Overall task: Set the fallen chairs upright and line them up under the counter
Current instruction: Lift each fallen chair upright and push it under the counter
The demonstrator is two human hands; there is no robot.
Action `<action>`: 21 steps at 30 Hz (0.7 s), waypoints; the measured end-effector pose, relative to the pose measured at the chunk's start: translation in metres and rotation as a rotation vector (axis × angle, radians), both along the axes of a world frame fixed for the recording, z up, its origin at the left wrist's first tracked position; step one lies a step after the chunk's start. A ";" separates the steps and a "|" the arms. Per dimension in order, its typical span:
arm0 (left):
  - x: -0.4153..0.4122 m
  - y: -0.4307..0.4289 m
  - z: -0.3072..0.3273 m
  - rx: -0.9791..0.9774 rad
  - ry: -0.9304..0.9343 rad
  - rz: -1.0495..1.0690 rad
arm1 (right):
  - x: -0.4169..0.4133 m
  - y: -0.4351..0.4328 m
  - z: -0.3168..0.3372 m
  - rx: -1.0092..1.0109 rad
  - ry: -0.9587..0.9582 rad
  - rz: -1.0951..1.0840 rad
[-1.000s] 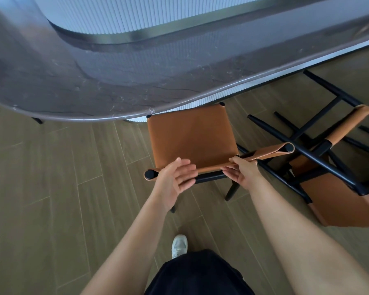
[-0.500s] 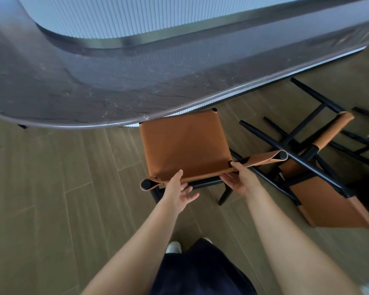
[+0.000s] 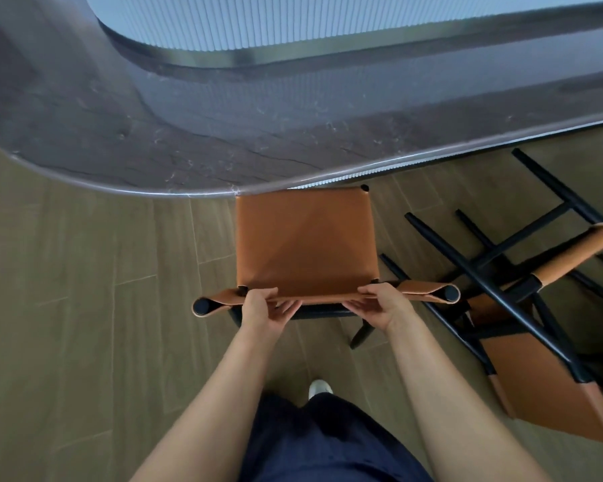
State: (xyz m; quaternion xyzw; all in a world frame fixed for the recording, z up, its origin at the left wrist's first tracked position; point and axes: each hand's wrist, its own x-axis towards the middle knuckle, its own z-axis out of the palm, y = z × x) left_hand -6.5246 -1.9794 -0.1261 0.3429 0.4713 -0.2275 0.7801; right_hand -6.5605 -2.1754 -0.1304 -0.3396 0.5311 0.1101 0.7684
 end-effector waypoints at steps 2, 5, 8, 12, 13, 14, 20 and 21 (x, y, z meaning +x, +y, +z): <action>0.001 -0.001 0.001 0.014 -0.021 0.008 | 0.001 -0.003 -0.001 0.020 -0.013 0.026; 0.005 -0.005 -0.001 0.064 -0.038 0.037 | 0.006 -0.005 -0.002 0.043 -0.029 0.038; 0.008 -0.007 -0.004 0.093 -0.042 0.036 | 0.008 -0.010 0.001 0.055 -0.037 0.047; 0.015 -0.017 0.002 0.099 -0.081 0.050 | 0.018 -0.024 0.011 0.064 -0.057 0.022; 0.018 -0.019 0.004 0.102 -0.095 0.049 | 0.022 -0.027 0.014 0.065 -0.060 0.016; 0.022 -0.021 0.006 0.106 -0.106 0.044 | 0.027 -0.029 0.017 0.069 -0.063 0.010; 0.054 -0.025 0.021 0.091 -0.165 0.057 | 0.061 -0.034 0.034 0.079 -0.153 -0.051; 0.060 -0.025 0.023 0.084 -0.176 0.057 | 0.067 -0.034 0.037 0.074 -0.166 -0.055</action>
